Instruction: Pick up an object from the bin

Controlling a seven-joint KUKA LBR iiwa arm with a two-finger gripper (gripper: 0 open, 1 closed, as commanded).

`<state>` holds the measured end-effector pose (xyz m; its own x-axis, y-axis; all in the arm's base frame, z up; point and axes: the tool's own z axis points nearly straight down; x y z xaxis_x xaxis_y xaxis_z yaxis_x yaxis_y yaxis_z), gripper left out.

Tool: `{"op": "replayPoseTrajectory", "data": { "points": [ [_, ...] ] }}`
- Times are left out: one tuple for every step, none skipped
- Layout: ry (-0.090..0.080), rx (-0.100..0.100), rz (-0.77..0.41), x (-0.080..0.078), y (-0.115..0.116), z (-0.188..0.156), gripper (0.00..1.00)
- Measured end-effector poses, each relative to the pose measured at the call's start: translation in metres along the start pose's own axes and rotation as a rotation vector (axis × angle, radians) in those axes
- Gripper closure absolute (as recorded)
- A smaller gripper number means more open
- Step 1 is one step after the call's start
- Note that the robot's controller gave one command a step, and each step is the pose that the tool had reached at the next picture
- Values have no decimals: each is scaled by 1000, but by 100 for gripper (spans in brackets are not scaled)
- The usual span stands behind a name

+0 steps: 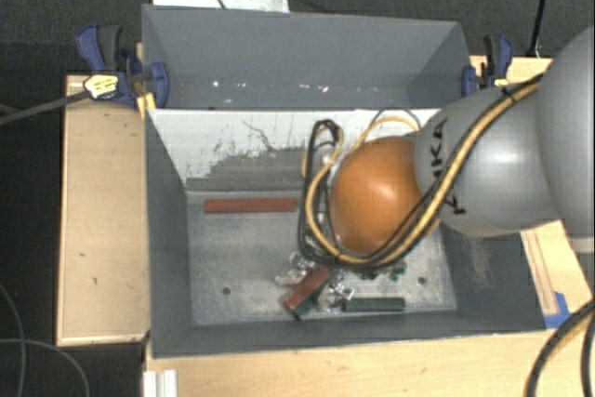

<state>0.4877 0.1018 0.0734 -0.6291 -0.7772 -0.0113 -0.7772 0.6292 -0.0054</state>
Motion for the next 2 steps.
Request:
{"op": "replayPoseTrajectory", "data": {
  "points": [
    [0,0,2,0,0,0,100],
    [5,-1,-20,-11,-7,-165,100]
  ]
}}
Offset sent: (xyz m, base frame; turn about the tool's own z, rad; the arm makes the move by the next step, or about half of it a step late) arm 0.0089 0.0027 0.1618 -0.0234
